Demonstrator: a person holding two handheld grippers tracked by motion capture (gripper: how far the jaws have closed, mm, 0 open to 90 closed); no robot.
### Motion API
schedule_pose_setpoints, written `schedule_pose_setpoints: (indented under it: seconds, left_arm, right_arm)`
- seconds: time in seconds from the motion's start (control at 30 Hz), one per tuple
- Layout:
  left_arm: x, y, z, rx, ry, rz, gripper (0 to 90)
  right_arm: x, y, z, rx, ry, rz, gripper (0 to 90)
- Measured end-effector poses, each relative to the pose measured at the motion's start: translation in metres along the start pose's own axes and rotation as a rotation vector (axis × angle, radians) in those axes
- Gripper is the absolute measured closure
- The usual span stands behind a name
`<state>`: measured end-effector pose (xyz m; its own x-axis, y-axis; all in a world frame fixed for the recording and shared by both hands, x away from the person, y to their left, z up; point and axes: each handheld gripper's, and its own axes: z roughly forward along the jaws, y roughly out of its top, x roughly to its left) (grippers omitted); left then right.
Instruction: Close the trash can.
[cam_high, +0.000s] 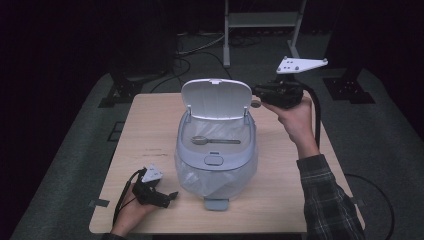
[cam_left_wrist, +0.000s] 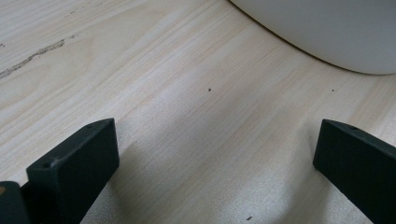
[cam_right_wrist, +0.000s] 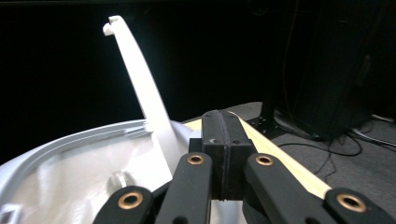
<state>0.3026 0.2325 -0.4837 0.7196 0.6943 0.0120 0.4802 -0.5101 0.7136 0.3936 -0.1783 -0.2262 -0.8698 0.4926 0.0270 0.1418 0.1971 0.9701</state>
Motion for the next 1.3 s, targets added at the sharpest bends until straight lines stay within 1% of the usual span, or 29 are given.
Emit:
schedule_pose_setpoints:
  seconds: [0.1,0.27,0.33,0.53,0.7,0.93,1.2,1.3]
  left_arm:
    - [0.0,0.0,0.0,0.0,0.0,0.0,0.0]
    - [0.0,0.0,0.0,0.0,0.0,0.0,0.0]
    - [0.0,0.0,0.0,0.0,0.0,0.0,0.0]
    - [0.0,0.0,0.0,0.0,0.0,0.0,0.0]
    - [0.0,0.0,0.0,0.0,0.0,0.0,0.0]
    - [0.0,0.0,0.0,0.0,0.001,0.0,0.0]
    - [0.0,0.0,0.0,0.0,0.001,0.0,0.0]
    - [0.0,0.0,0.0,-0.001,0.001,0.0,0.0]
  right_arm:
    - [0.006,-0.002,-0.003,0.012,0.033,0.01,89.8]
    - [0.019,-0.004,-0.009,0.023,0.065,0.008,89.8]
    - [0.023,-0.004,-0.011,0.023,0.075,0.007,89.8]
    - [0.041,-0.001,-0.013,0.051,0.105,-0.01,89.8]
    - [0.056,0.0,-0.012,0.077,0.123,-0.025,89.8]
    - [0.071,-0.002,-0.008,0.101,0.156,-0.027,89.8]
    - [0.082,-0.007,-0.003,0.124,0.184,-0.021,89.8]
    - [0.089,-0.009,-0.001,0.132,0.198,-0.025,89.8]
